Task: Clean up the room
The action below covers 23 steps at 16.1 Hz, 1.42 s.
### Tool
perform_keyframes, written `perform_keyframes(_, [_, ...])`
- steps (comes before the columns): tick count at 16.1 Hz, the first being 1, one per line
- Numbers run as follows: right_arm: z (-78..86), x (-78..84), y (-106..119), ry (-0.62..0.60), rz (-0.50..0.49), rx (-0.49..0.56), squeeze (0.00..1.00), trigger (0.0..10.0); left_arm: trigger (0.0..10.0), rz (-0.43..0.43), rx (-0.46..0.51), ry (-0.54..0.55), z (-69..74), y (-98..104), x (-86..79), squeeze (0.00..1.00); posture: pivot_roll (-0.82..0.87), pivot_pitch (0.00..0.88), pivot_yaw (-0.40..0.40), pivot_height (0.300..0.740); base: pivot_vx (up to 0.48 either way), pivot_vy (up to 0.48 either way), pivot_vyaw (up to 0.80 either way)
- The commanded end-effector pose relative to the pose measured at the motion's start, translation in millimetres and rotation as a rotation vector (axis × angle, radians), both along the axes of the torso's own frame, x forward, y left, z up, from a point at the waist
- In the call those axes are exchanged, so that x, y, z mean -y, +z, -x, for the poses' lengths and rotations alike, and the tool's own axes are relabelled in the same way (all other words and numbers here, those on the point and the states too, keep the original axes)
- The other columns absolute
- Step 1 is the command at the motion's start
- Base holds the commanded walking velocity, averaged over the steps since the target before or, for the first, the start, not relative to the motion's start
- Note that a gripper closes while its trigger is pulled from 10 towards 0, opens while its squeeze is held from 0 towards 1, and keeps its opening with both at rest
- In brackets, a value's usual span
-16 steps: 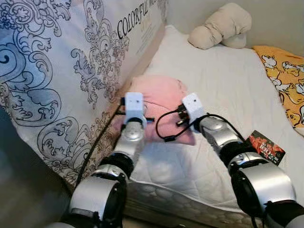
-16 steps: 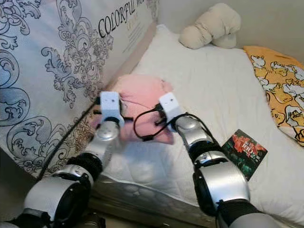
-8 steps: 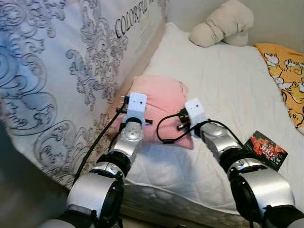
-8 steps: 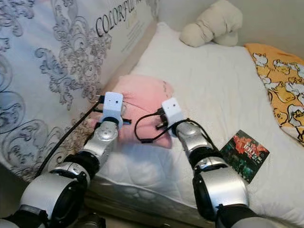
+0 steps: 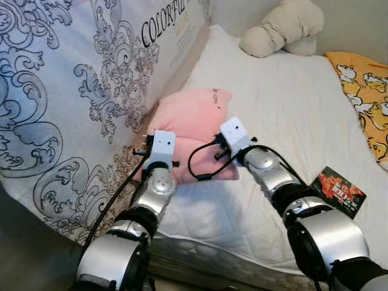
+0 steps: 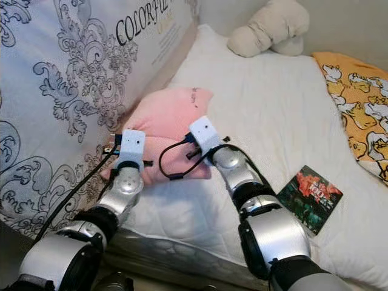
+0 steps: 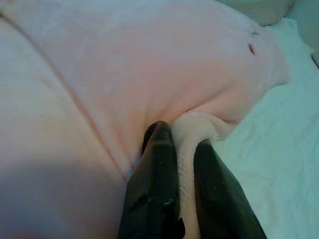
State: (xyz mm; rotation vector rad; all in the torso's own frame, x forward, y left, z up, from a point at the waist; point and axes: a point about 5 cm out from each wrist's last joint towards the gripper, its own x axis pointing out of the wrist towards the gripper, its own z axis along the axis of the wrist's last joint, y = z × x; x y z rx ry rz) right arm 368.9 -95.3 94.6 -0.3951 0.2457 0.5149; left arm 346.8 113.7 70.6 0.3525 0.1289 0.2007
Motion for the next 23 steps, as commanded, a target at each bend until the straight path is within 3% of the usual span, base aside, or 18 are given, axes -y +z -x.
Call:
perform_keyframes(1, [5.1, 23.0, -15.8, -0.108, 0.011, -0.065, 0.0, 10.0, 10.0, -0.102, 0.029, 0.121, -1.9, 3.8, -37.3, 0.0, 0.15, 0.0, -0.134, 0.74, 0.0, 0.0, 0.0])
perform_keyframes(7, [14.4, 34.9, -32.0, -0.151, 0.053, -0.102, 0.0, 10.0, 10.0, -0.179, 0.14, 0.234, -14.8, 35.4, -76.7, 0.0, 0.15, 0.0, -0.131, 0.74, 0.0, 0.0, 0.0])
perform_keyframes(9, [18.2, 39.1, -38.1, -0.17, 0.054, -0.127, 0.0, 10.0, 10.0, -0.179, 0.113, 0.215, -13.7, 31.2, -77.0, 0.0, 0.14, 0.0, -0.127, 0.74, 0.0, 0.0, 0.0])
perform_keyframes(10, [21.2, 41.5, -42.9, -0.186, 0.039, -0.154, 0.0, 10.0, 10.0, -0.167, 0.094, 0.172, -12.5, 25.6, -67.0, 0.0, 0.15, 0.0, -0.127, 0.74, 0.0, 0.0, 0.0])
perform_keyframes(11, [23.4, 44.3, -46.1, -0.215, 0.005, -0.176, 1.0, 10.0, 10.0, -0.155, 0.085, 0.139, -10.8, 21.1, -57.6, 1.0, 0.14, 0.0, -0.124, 0.74, 0.0, 0.0, 0.0])
perform_keyframes(12, [24.0, 45.5, -47.1, -0.229, -0.012, -0.184, 1.0, 10.0, 10.0, -0.157, 0.086, 0.132, -10.4, 20.4, -55.6, 1.0, 0.14, 0.0, -0.124, 0.74, 0.0, 0.0, 0.0])
perform_keyframes(15, [31.1, 54.0, -57.3, -0.398, -0.276, -0.283, 1.0, 10.0, 10.0, -0.232, 0.167, 0.096, -18.3, 39.4, -61.4, 1.0, 0.14, 0.0, -0.129, 0.74, 0.0, 0.0, 0.0])
perform_keyframes(16, [36.0, 55.7, -63.0, -0.428, -0.32, -0.301, 1.0, 10.0, 10.0, -0.23, 0.188, 0.085, -19.9, 44.4, -62.8, 1.0, 0.14, 0.0, -0.128, 0.74, 0.0, 0.0, 0.0])
perform_keyframes(18, [43.7, 57.7, -70.9, -0.438, -0.332, -0.297, 1.0, 10.0, 10.0, -0.197, 0.208, 0.055, -17.8, 44.6, -59.5, 1.0, 0.13, 0.0, -0.12, 0.74, 0.0, 0.0, 0.0])
perform_keyframes(19, [55.3, 61.6, -76.6, -0.415, -0.344, -0.23, 1.0, 10.0, 10.0, -0.137, 0.316, -0.089, -8.5, 54.9, -38.4, 1.0, 0.13, 0.0, -0.122, 0.74, 0.0, 0.0, 0.0])
perform_keyframes(20, [58.5, 62.6, -77.7, -0.413, -0.352, -0.217, 1.0, 10.0, 10.0, -0.126, 0.337, -0.117, -5.6, 57.2, -34.1, 1.0, 0.13, 0.0, -0.122, 0.74, 0.0, 0.0, 0.0])
perform_keyframes(22, [81.3, 66.5, -83.5, -0.427, -0.385, -0.167, 1.0, 10.0, 10.0, -0.122, 0.29, -0.226, 3.3, 40.5, -18.2, 1.0, 0.14, 0.0, -0.129, 0.74, 0.0, 0.0, 0.0])
perform_keyframes(23, [83.3, 66.6, -83.7, -0.429, -0.39, -0.165, 1.0, 10.0, 10.0, -0.122, 0.282, -0.23, 3.7, 38.3, -17.7, 1.0, 0.14, 0.0, -0.129, 0.74, 0.0, 0.0, 0.0])
